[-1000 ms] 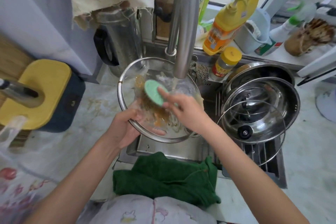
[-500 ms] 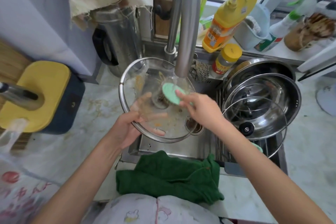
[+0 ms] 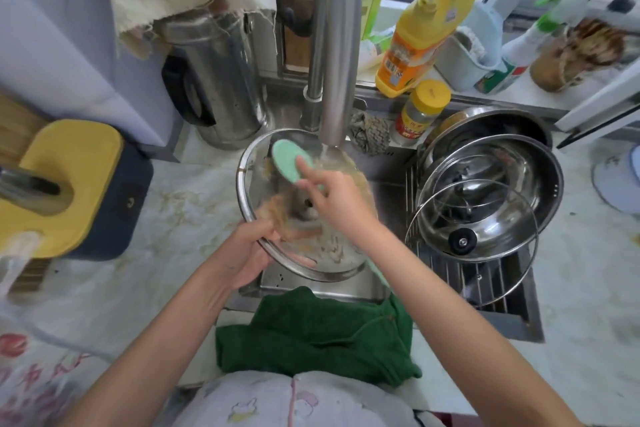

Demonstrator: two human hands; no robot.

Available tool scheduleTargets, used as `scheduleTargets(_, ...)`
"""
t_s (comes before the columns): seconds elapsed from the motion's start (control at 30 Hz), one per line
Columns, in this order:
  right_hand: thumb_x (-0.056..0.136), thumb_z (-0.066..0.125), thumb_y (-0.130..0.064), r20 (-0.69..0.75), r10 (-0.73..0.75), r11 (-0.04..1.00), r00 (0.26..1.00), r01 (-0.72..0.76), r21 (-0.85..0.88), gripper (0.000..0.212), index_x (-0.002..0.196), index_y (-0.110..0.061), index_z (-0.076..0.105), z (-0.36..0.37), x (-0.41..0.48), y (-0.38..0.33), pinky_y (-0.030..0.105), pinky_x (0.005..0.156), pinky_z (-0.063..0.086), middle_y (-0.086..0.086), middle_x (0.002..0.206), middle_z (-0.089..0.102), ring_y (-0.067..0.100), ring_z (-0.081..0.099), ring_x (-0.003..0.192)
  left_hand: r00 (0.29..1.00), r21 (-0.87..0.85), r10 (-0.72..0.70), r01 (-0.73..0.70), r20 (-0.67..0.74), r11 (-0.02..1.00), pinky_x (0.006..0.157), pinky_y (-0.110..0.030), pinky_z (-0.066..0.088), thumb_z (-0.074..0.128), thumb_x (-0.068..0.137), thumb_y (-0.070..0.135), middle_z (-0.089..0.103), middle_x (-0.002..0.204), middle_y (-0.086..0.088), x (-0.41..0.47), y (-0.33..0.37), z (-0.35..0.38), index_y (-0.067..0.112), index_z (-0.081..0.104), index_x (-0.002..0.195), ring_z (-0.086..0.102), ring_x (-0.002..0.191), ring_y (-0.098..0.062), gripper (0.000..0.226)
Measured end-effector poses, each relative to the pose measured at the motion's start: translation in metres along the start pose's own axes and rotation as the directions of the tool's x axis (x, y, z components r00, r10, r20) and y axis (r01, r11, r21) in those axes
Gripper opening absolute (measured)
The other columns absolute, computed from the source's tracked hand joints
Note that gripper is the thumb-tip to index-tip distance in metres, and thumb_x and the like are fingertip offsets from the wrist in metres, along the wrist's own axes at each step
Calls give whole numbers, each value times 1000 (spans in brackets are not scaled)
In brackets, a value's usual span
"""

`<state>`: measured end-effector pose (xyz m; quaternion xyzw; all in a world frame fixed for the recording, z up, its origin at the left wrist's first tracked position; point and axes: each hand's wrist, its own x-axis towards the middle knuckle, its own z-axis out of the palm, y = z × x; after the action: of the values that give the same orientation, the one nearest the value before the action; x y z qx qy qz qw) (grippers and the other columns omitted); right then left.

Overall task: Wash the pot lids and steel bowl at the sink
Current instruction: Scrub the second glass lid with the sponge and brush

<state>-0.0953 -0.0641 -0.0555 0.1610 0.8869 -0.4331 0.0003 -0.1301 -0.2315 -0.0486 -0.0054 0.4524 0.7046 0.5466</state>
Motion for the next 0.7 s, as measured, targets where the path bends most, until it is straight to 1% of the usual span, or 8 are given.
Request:
scheduleTargets(0.07, 96, 56, -24, 178, -110, 994, 978, 102, 49, 40, 136, -22, 53, 4, -22, -6, 16, 49, 36, -17, 68, 55, 2, 44, 47, 1000, -28, 12, -12, -10, 1000, 74, -56, 56, 62, 44, 9, 67, 115, -16, -1, 0, -4, 6, 48, 129, 67, 102, -32, 86)
scheduleTargets(0.13, 96, 55, -26, 267, -112, 991, 957, 126, -34, 41, 137, -28, 50, -5, -31, 10, 22, 51, 37, -9, 75, 64, 4, 39, 48, 1000, -62, 5, -3, 27, 998, 75, -61, 54, 72, 39, 11, 64, 121, -20, -4, 0, -9, 3, 48, 130, 62, 110, -39, 95)
scheduleTargets(0.27, 96, 57, -26, -34, 40, 976, 999, -47, -211, 32, 127, -24, 63, -11, 6, 31, 32, 65, 44, 12, 94, 73, 23, 64, 74, 997, -95, -55, 60, 51, 994, 77, -66, 52, 67, 41, 5, 59, 129, -19, -2, -6, -4, 9, 45, 133, 58, 114, -48, 95)
scheduleTargets(0.37, 95, 59, -22, 111, -66, 998, 992, 64, 25, 37, 131, -20, 57, 2, -12, 3, 21, 60, 42, 4, 97, 73, 14, 62, 67, 1000, -16, -26, 26, 8, 1000, 79, -62, 54, 61, 45, 12, 70, 110, -12, -3, -6, -2, 10, 50, 127, 67, 102, -34, 82)
scheduleTargets(0.43, 95, 58, -24, 248, -144, 990, 958, 139, 38, 42, 137, -27, 50, 4, -32, 3, 22, 64, 46, 1, 105, 72, 11, 62, 70, 1000, -35, -26, 26, 6, 999, 77, -62, 54, 61, 47, 11, 66, 117, -16, -5, -5, -8, 7, 49, 130, 64, 108, -38, 84)
scheduleTargets(0.57, 95, 57, -29, 19, 38, 980, 999, -33, -198, 38, 133, -33, 55, -12, -1, 36, 36, 81, 52, 13, 118, 68, 27, 66, 100, 996, -111, -53, 61, 68, 992, 75, -66, 52, 70, 43, 5, 62, 127, -14, -9, -3, -8, 7, 49, 128, 54, 117, -51, 87)
scheduleTargets(0.63, 95, 58, -30, 43, -12, 988, 999, 19, -155, 38, 133, -31, 55, -4, 2, 25, 38, 76, 54, 10, 106, 72, 27, 68, 84, 995, -132, -71, 79, 68, 988, 72, -58, 57, 63, 47, 3, 69, 109, -18, -8, -9, -1, 4, 60, 113, 64, 105, -46, 66)
scheduleTargets(0.7, 94, 60, -26, 164, -125, 991, 979, 130, -23, 42, 135, -27, 52, 5, -11, 7, 26, 65, 51, 4, 93, 73, 16, 60, 65, 998, -120, -62, 61, -4, 991, 65, -46, 60, 53, 52, 3, 72, 86, -18, -9, -8, 4, 5, 69, 89, 72, 82, -33, 40)
